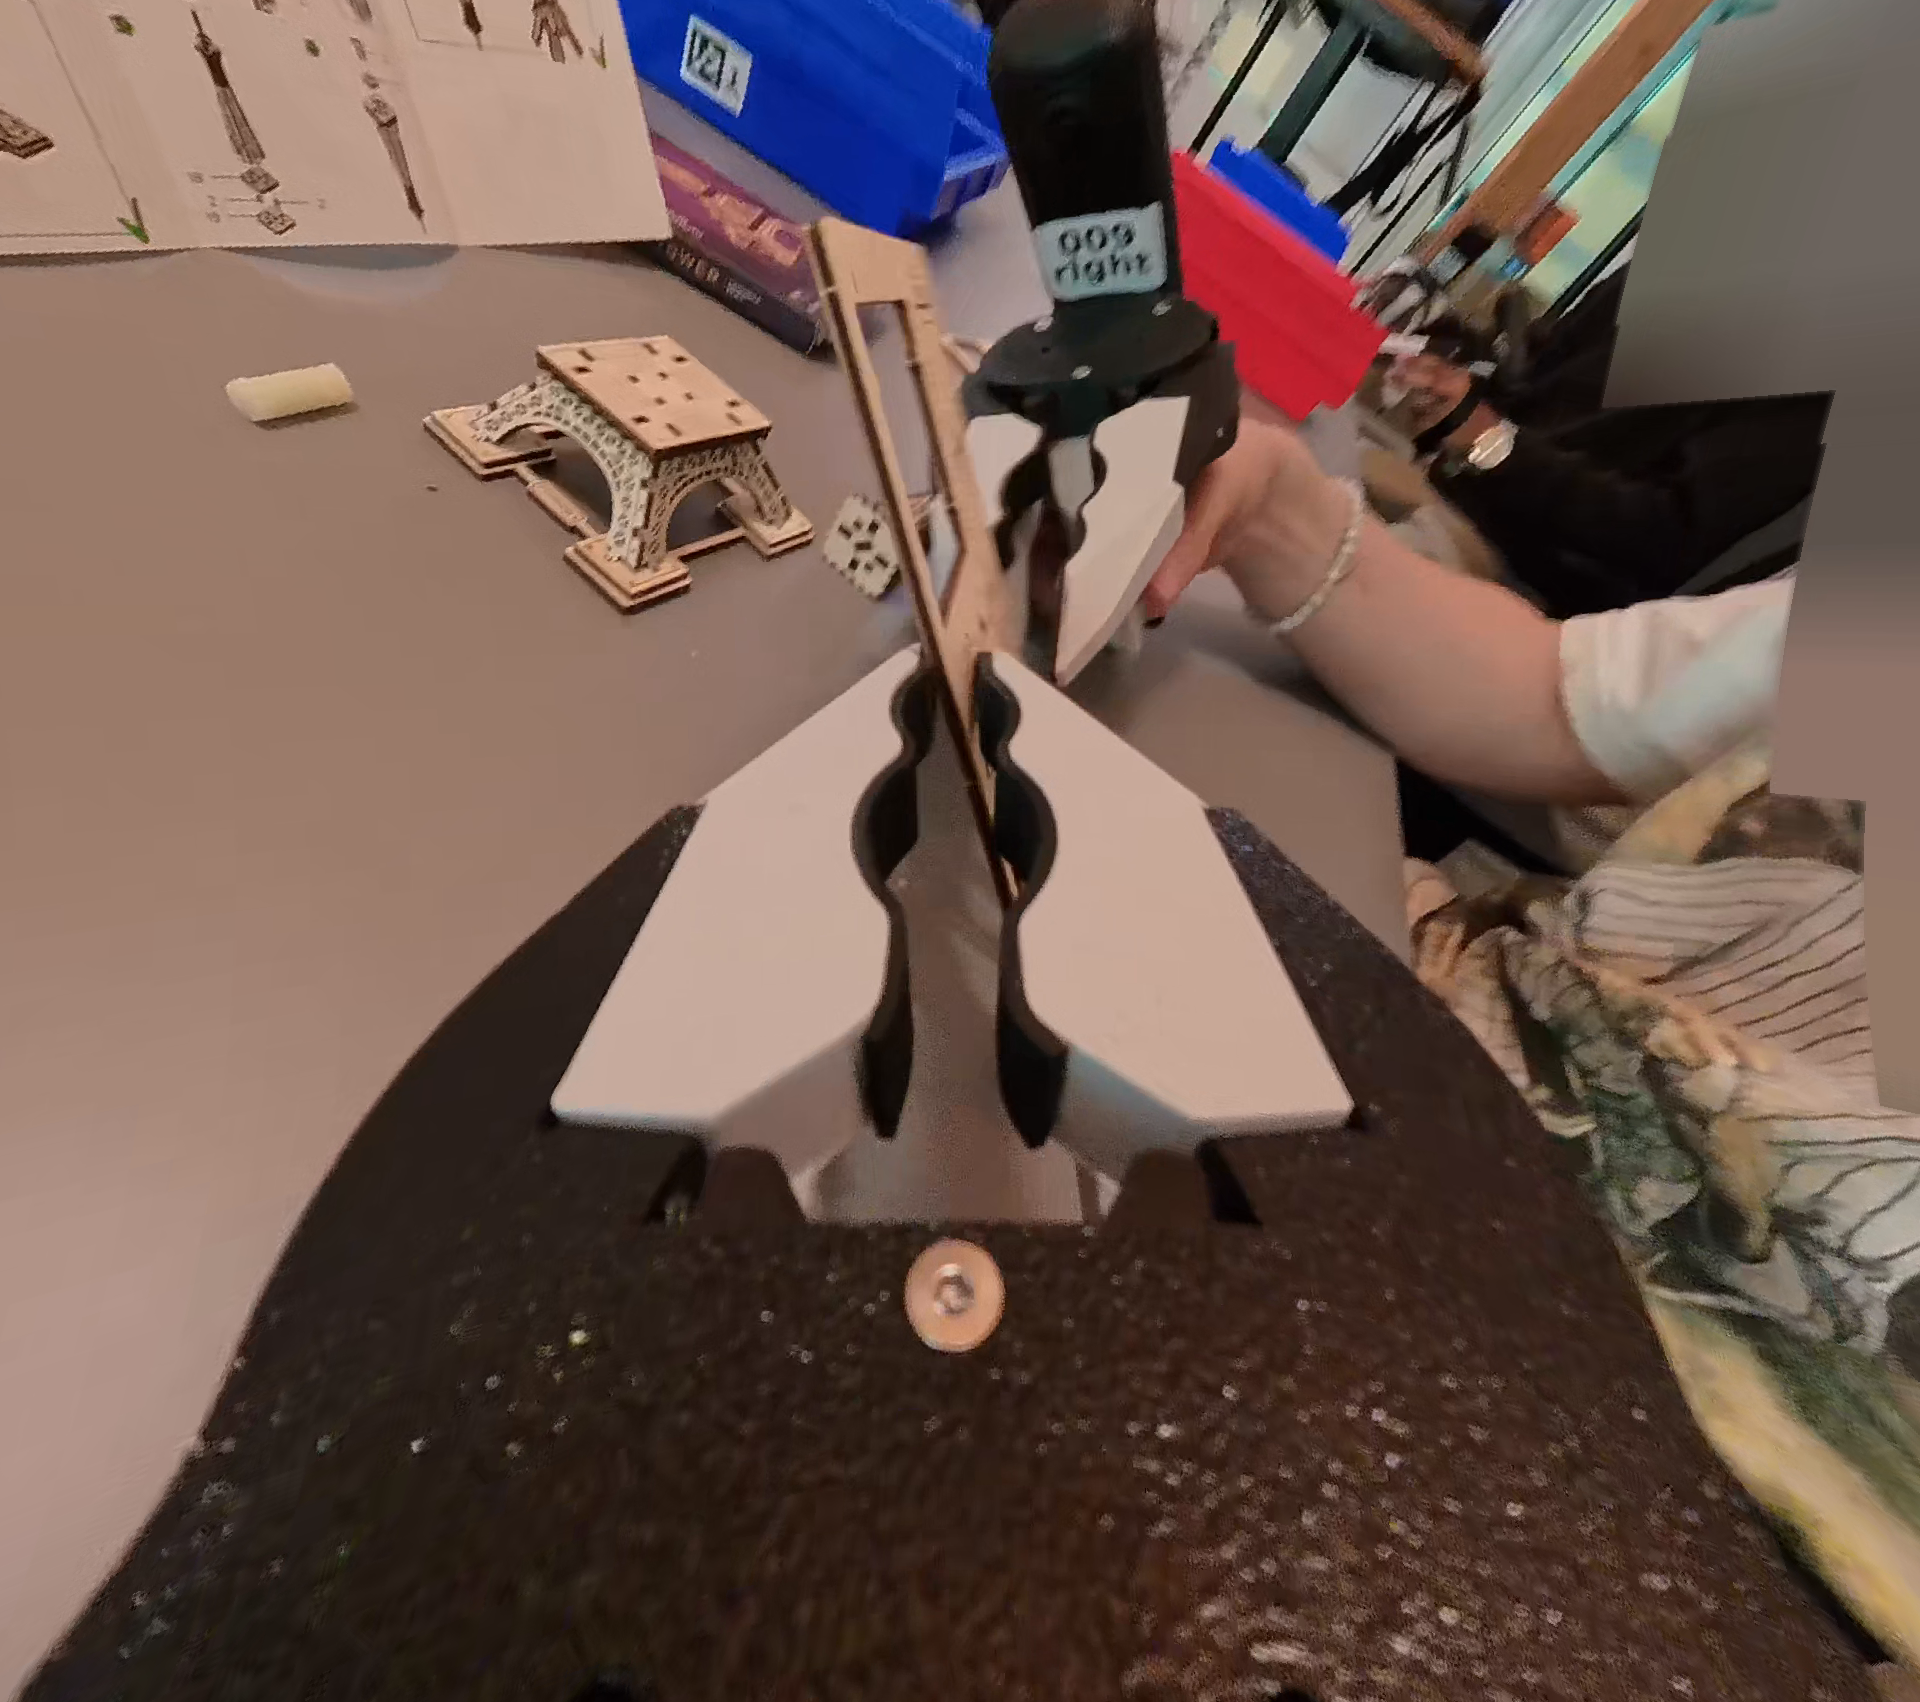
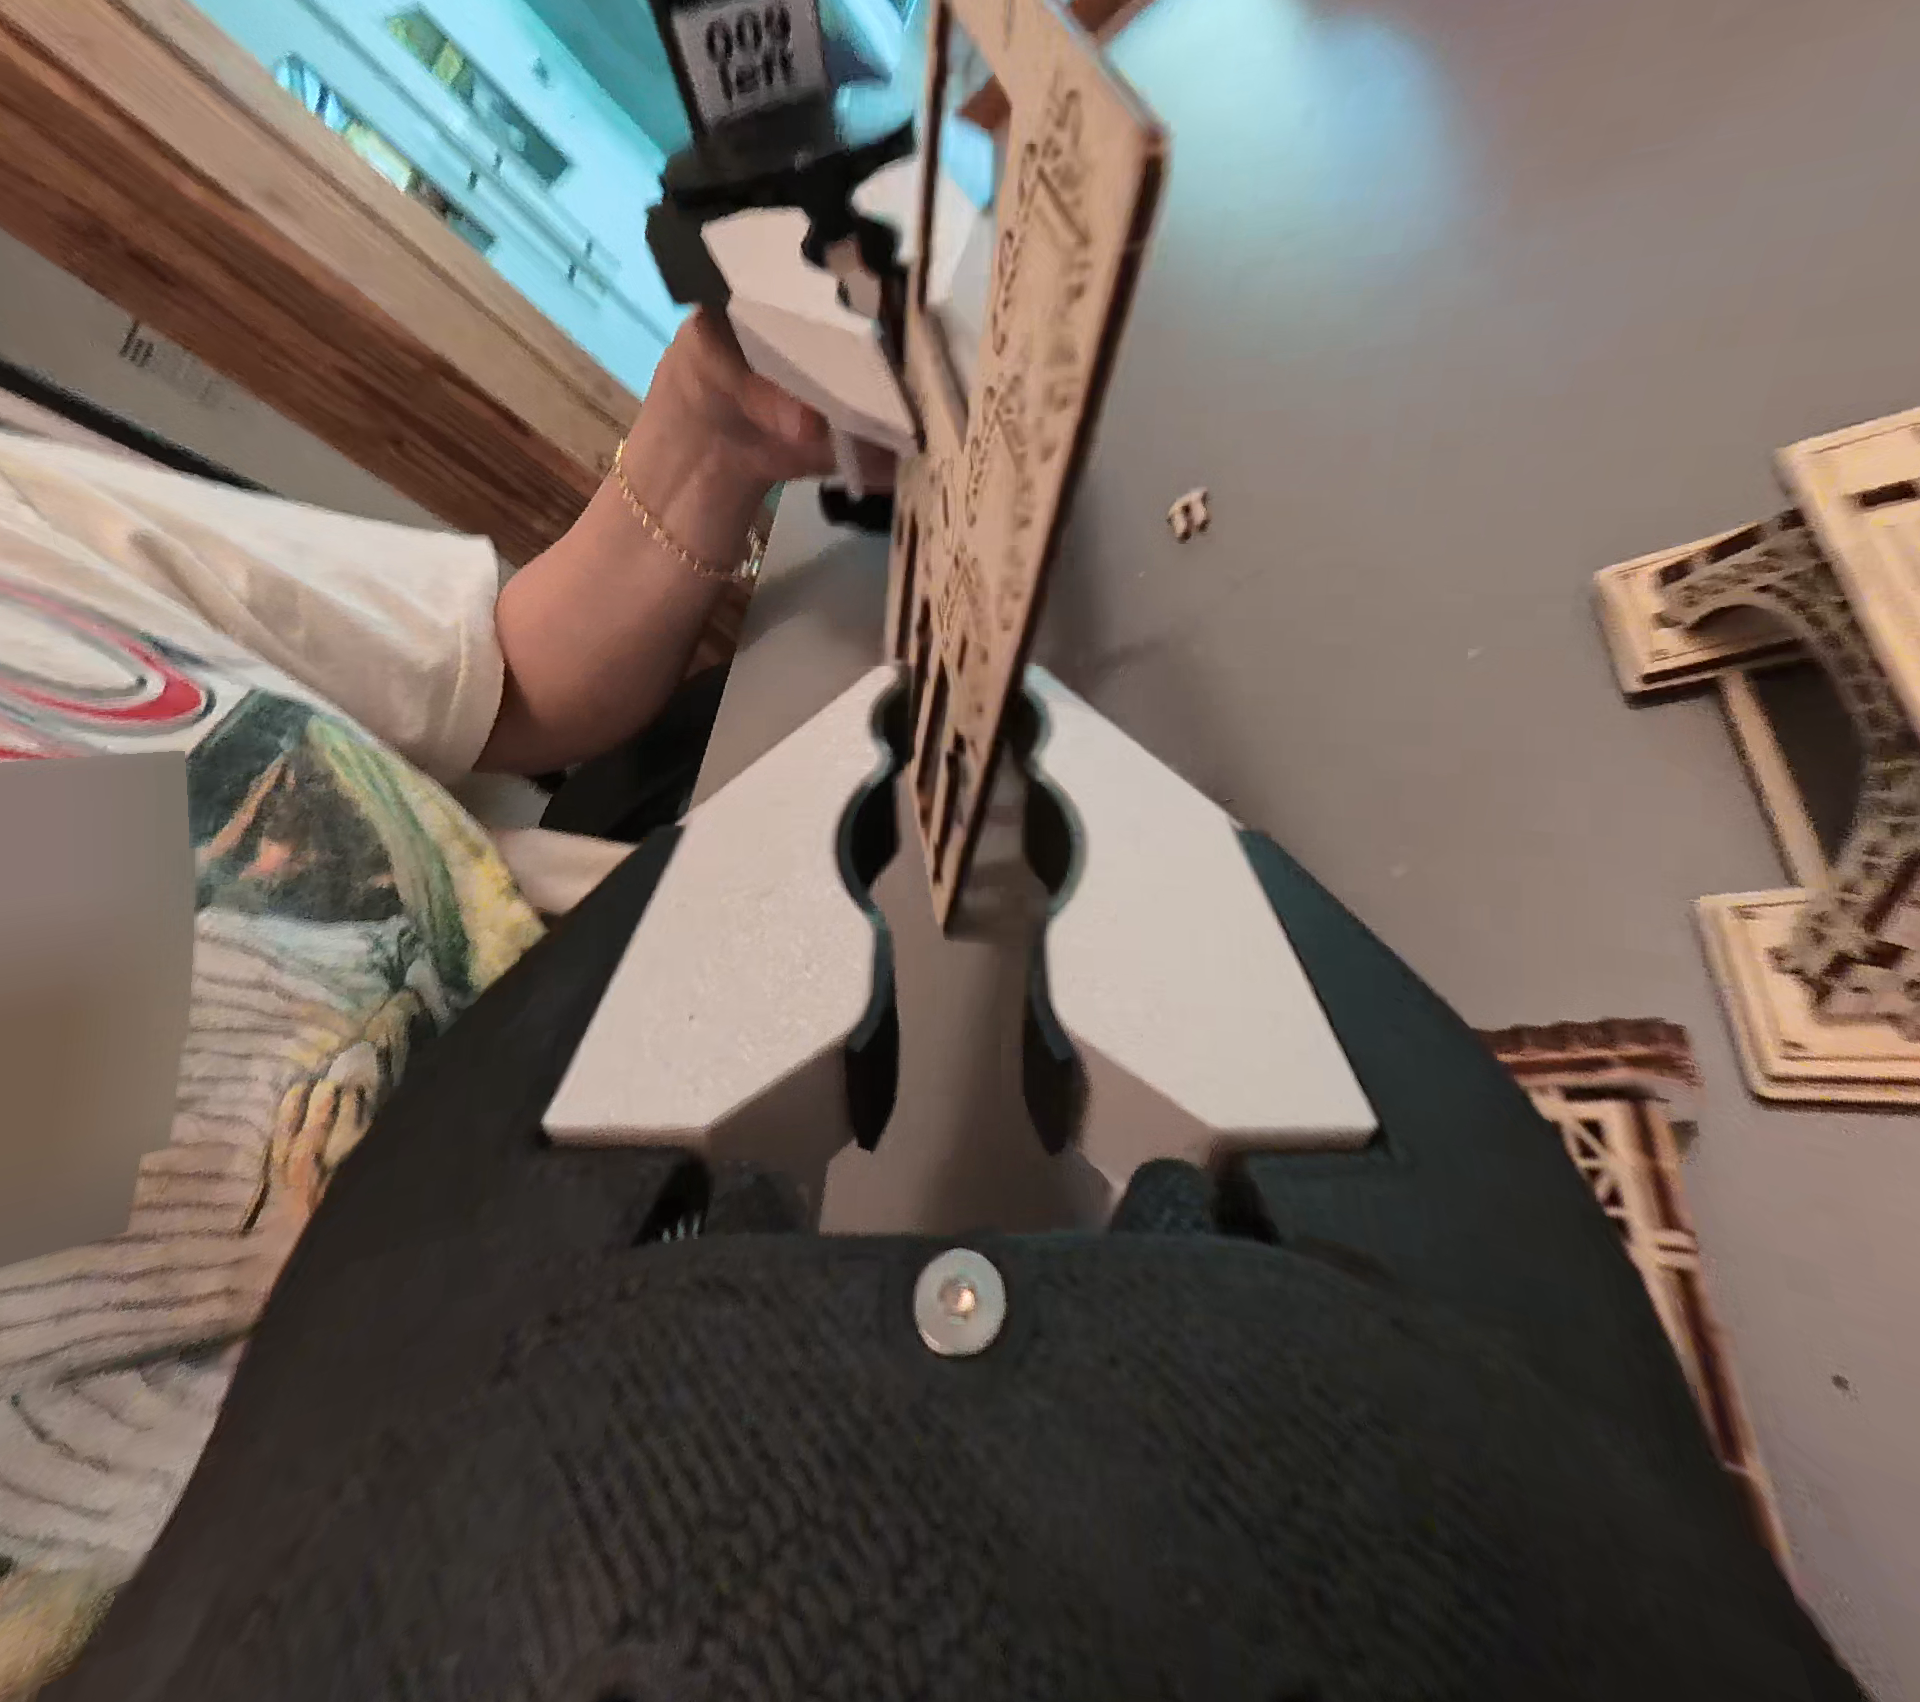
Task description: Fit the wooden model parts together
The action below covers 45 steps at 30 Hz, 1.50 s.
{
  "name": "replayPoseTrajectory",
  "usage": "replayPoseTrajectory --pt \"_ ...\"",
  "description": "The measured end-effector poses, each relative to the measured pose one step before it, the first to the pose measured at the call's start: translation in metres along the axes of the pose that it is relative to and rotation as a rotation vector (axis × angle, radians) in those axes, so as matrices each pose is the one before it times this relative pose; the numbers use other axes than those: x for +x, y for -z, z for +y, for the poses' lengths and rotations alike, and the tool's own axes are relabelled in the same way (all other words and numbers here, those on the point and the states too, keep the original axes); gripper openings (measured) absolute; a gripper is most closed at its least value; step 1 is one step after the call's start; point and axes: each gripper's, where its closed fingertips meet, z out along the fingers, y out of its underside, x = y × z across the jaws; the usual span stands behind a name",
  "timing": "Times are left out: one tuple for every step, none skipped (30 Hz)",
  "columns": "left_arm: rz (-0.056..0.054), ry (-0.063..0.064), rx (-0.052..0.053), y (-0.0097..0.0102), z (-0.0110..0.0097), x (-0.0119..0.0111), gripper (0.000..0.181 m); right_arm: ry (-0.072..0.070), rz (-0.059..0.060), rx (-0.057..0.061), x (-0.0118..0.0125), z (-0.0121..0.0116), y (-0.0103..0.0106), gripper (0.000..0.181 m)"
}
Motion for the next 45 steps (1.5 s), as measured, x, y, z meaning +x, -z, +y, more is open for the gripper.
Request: replayPoseTrajectory --pt "0.0209 0.021 0.0278 -0.00067 -0.00333 0.00155 0.003 -0.0086 0.0066 0.0434 0.00167 -0.00634 0.00141 0.022" --pt "0.0153 0.015 0.0203 -0.00062 -0.00178 0.00092 0.002 -0.0103 -0.0069 0.0322 -0.00021 -0.0043 0.00075 0.02" --pt "0.0112 0.0077 0.0055 -0.00074 0.0006 0.00058 0.002 -0.0083 -0.0119 0.0291 -0.00104 -0.00397 0.0 0.022" --pt "0.0223 0.0016 -0.0077 -0.00094 0.00279 0.0024 0.002 -0.003 -0.0201 0.0324 -0.00271 -0.00444 -0.00039 0.024" --pt "0.03 0.0045 -0.0136 -0.00103 0.0038 0.00357 0.002 -0.0019 -0.0116 0.0302 -0.00166 -0.0039 -0.0004 0.02" --pt "0.0134 0.009 -0.0069 -0.00099 0.00265 0.00123 0.002 -0.0008 -0.0004 0.0176 -0.00006 -0.0023 -0.00018 0.012" --pt "-0.0032 0.0037 -0.0017 -0.00077 0.00176 -0.00093 0.003 0.0027 0.0049 0.008 0.00056 -0.00121 0.00001 0.009" --pt "-0.0004 -0.0024 -0.0032 -0.00006 0.00181 -0.00028 0.004 0.0091 -0.006 -0.0013 -0.00156 0.00018 0.00017 0.003" --pt "-0.0062 0.0 -0.0054 0.00059 0.00128 -0.00104 0.005 0.0143 -0.0114 -0.0066 -0.00277 0.0008 -0.00044 0.0" --pt "-0.0237 -0.0034 -0.0172 0.00062 0.00249 -0.00338 0.007 0.0125 0.0101 -0.0164 0.00033 0.00201 -0.00104 0.001" --pt "-0.0513 -0.0153 -0.0274 0.00064 0.00315 -0.00672 0.014 0.0035 0.0246 -0.0221 0.00286 0.00288 -0.0015 0.001" --pt "-0.0667 -0.0273 -0.0237 0.00036 0.00202 -0.00792 0.028 -0.0022 0.0155 -0.0144 0.00214 0.0019 -0.00136 0.001" --pt "-0.0613 -0.0359 -0.0119 0.00049 0.0001 -0.00623 0.04 -0.001 0.0011 -0.0063 0.00002 0.0009 -0.00068 0.002" --pt "-0.0436 -0.0319 -0.0057 -0.00012 -0.00061 -0.00297 0.045 -0.0048 0.0086 0.0003 0.00128 0.00027 0.0 0.002" --pt "-0.0296 -0.0178 -0.012 -0.00146 0.00035 -0.00106 0.053 -0.008 0.0115 0.0008 0.00174 0.00023 -0.0001 0.002" --pt "-0.0158 -0.0079 -0.0243 -0.00279 0.00221 0.00053 0.061 -0.0045 0.0012 -0.0012 0.0002 0.00049 -0.00019 0.002" --pt "-0.0043 -0.0073 -0.0297 -0.0036 0.00334 0.00176 0.065 0.0001 -0.0087 -0.0019 -0.0016 0.0005 -0.00047 0.002" --pt "-0.0069 -0.0064 -0.0214 -0.0038 0.0025 0.00105 0.068 -0.0017 -0.0013 -0.0015 -0.00072 0.00068 -0.00079 0.002" --pt "-0.01 -0.0005 -0.009 -0.00343 0.00128 -0.00019 0.071 -0.003 0.0089 -0.0057 0.00061 0.00132 -0.00111 0.002" --pt "-0.0005 0.012 -0.0017 -0.00264 0.0003 0.00011 0.072 0.0005 0.0126 -0.0105 0.0013 0.00157 -0.00108 0.002" --pt "0.0101 0.0182 0.0025 -0.00153 -0.00026 0.00087 0.07 0.0032 0.0075 -0.0051 0.00064 0.00067 -0.0006 0.003" --pt "0.0152 0.0123 0.0048 -0.00053 -0.00009 0.0012 0.068 0.0018 0.0017 -0.0011 0.00003 0.00014 -0.00004 0.003" --pt "0.0043 0.0085 0.0091 0.00009 -0.00036 -0.00033 0.067 -0.0031 0.0032 -0.001 0.0006 0.00024 0.00008 0.003" --pt "-0.0084 0.0098 0.0095 0.00092 -0.00046 -0.00225 0.067 -0.0093 0.0055 -0.0037 0.00132 0.00074 -0.00009 0.003" --pt "-0.0071 0.0086 0.0057 0.00138 -0.00042 -0.00209 0.067 -0.0093 -0.0024 -0.0049 0.00022 0.00098 -0.00021 0.003" --pt "-0.0079 0.0037 -0.0004 0.00131 0.00014 -0.00183 0.069 -0.0052 -0.005 -0.0037 -0.0003 0.00064 -0.00038 0.003" --pt "-0.0112 -0.0004 -0.0065 0.00085 0.0006 -0.0019 0.073 -0.0009 -0.0031 -0.004 -0.00043 0.0006 -0.00047 0.003" --pt "-0.0097 -0.003 -0.011 0.00026 0.00105 -0.00097 0.076 0.0001 -0.0004 -0.0053 -0.00016 0.00077 -0.00053 0.003" --pt "-0.0091 -0.0064 -0.013 0.00038 0.00092 -0.00059 0.077 -0.0034 0.0003 -0.0058 -0.00018 0.0012 -0.00073 0.003" --pt "-0.0103 -0.0106 -0.0108 0.0008 0.00031 -0.00073 0.079 -0.0036 -0.0016 -0.0042 -0.00019 0.00069 -0.00051 0.003" --pt "-0.0128 -0.0087 -0.0069 0.00101 -0.0001 -0.00151 0.082 -0.0031 -0.006 -0.0005 -0.0008 0.0003 -0.00034 0.003" --pt "-0.0114 -0.0027 -0.0056 0.00056 -0.00016 -0.00159 0.083 -0.0046 -0.0012 0.001 0.0001 0.00001 -0.00002 0.003" --pt "-0.0095 0.0009 -0.0065 0.00024 0.00033 -0.00175 0.083 -0.0067 0.0075 -0.0011 0.00153 0.00032 -0.00018 0.003" --pt "-0.0063 0.0038 -0.0091 -0.00033 0.00085 -0.00142 0.083 -0.0064 0.0092 -0.0018 0.00162 0.00041 -0.00019 0.003" --pt "-0.0009 0.0035 -0.0077 -0.00044 0.00064 -0.00035 0.083 -0.0052 0.0049 -0.0013 0.0009 0.00026 -0.00018 0.003" --pt "-0.0066 -0.0027 -0.0074 -0.00004 0.0006 -0.00063 0.084 -0.0074 0.0036 -0.0008 0.00083 0.00053 -0.00009 0.003" --pt "-0.0108 -0.0059 -0.0088 0.0004 0.00068 -0.00099 0.085 -0.0071 0.0028 -0.0014 0.00065 0.00054 -0.00012 0.003" --pt "-0.0078 -0.0085 -0.0112 0.00062 0.00086 -0.00058 0.086 -0.0035 0.0009 -0.0008 0.00036 0.00032 -0.00008 0.003" --pt "-0.0035 -0.0108 -0.0127 0.00083 0.00081 0.00007 0.085 -0.0025 0.0019 -0.001 0.00027 0.00035 -0.00009 0.004" --pt "0.0015 -0.0139 -0.0132 0.00064 0.00075 0.00104 0.082 -0.0035 0.0021 -0.0021 0.00037 0.00057 -0.00026 0.005" --pt "0.0076 -0.0213 -0.0125 0.00058 0.00047 0.0024 0.079 -0.0038 -0.0031 -0.0057 -0.00037 0.00108 -0.00043 0.004" --pt "0.0044 -0.0238 -0.0123 0.00055 0.00027 0.00223 0.076 -0.0025 -0.0062 -0.0078 -0.00085 0.00138 -0.00075 0.004" --pt "-0.0078 -0.0184 -0.0144 0.0006 0.00024 0.00044 0.077 -0.0026 -0.0032 -0.0074 -0.00051 0.00124 -0.00077 0.004" --pt "-0.0183 -0.0124 -0.0106 0.00098 -0.00062 -0.00132 0.078 0.001 0.0017 -0.0044 0.00008 0.00062 -0.00045 0.005" --pt "-0.0141 -0.0132 -0.0053 0.00129 -0.00138 -0.00077 0.075 0.0022 0.0028 -0.001 0.00019 0.00015 -0.00014 0.005"
